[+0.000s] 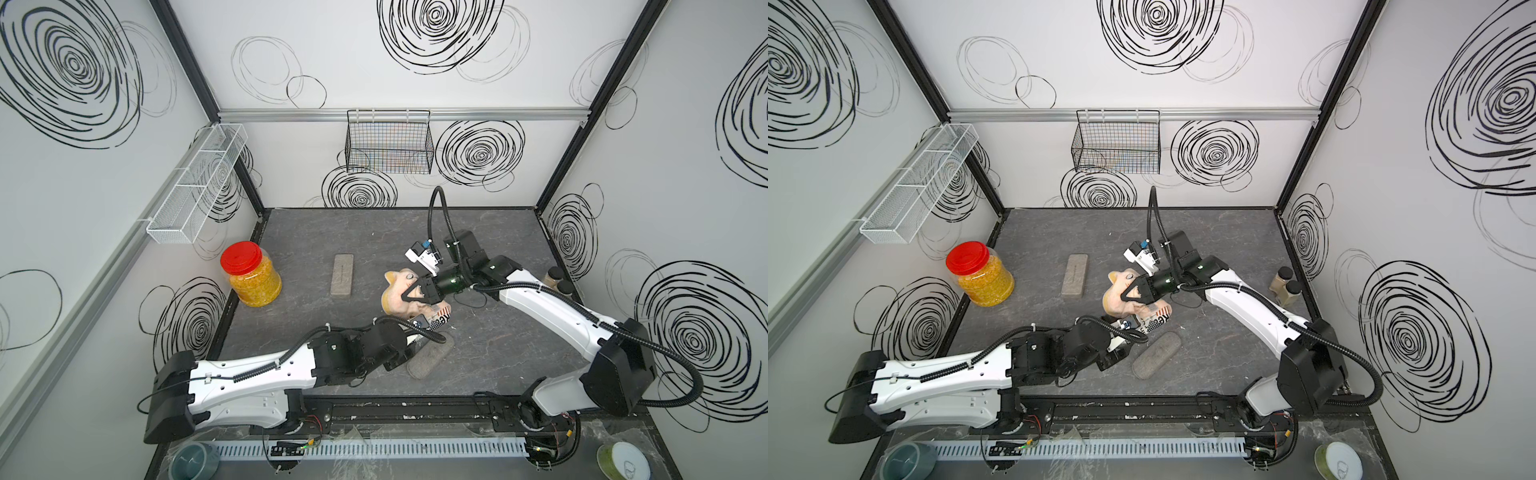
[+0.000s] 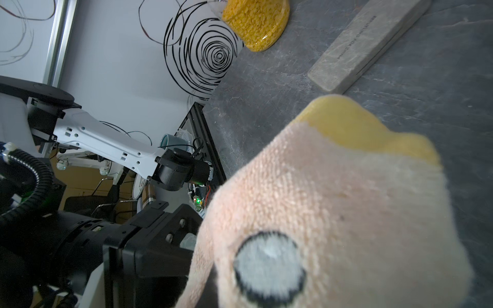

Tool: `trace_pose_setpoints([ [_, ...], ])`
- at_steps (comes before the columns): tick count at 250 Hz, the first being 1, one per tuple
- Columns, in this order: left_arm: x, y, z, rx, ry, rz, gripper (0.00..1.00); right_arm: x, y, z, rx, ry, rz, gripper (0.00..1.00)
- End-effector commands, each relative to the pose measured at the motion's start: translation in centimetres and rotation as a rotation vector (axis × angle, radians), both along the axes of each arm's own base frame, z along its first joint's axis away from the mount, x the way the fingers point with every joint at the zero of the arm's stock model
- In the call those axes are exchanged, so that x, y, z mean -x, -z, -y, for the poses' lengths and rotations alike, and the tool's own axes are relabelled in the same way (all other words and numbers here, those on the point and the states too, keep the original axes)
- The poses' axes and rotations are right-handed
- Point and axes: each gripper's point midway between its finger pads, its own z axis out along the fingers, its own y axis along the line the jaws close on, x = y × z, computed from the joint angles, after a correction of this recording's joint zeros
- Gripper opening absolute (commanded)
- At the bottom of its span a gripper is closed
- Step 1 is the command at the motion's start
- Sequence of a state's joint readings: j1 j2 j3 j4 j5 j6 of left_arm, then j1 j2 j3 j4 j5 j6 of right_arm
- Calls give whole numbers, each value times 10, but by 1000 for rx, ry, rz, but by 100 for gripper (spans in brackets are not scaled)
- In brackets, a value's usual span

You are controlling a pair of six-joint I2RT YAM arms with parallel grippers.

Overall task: Wipe the eyeglass case
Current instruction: Wipe the dirt from the eyeglass case.

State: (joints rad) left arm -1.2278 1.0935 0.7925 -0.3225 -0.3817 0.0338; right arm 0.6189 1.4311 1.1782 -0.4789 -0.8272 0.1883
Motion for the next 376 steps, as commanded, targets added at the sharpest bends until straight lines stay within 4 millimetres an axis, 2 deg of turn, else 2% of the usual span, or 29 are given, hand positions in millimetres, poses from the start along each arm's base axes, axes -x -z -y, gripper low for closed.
trace_pose_setpoints([
  [1,-13,-35,9,137,-56,61,60,1,0,38,37,65,-3,0],
  [23,-13,-35,9,139,-57,61,60,6,-4,48,19,70,33,0],
  [42,-14,-34,10,138,-56,59,60,13,-11,45,-8,37,41,1],
  [68,-14,-35,12,137,-53,54,60,20,-12,28,-16,-18,48,1],
  [126,-14,-36,12,135,-54,55,60,32,-7,-26,-39,-163,20,1],
  [163,-13,-39,8,144,-62,56,60,38,0,-41,-27,-209,-10,0],
  [191,-14,-36,6,135,-67,56,60,27,6,-31,22,-142,-20,0],
  [225,-13,-32,4,134,-71,50,60,6,9,4,48,-20,-28,0],
  [245,-13,-32,4,139,-70,49,60,2,10,20,36,15,-15,0],
  [285,-13,-31,3,140,-73,48,60,6,7,25,36,10,-4,0],
  [311,-13,-30,3,142,-70,46,59,11,2,12,6,-32,-4,0],
  [355,-13,-32,3,144,-73,48,60,28,0,-28,-10,-141,-14,0],
  [376,-13,-32,3,146,-73,47,60,34,-3,-40,-32,-180,-23,0],
])
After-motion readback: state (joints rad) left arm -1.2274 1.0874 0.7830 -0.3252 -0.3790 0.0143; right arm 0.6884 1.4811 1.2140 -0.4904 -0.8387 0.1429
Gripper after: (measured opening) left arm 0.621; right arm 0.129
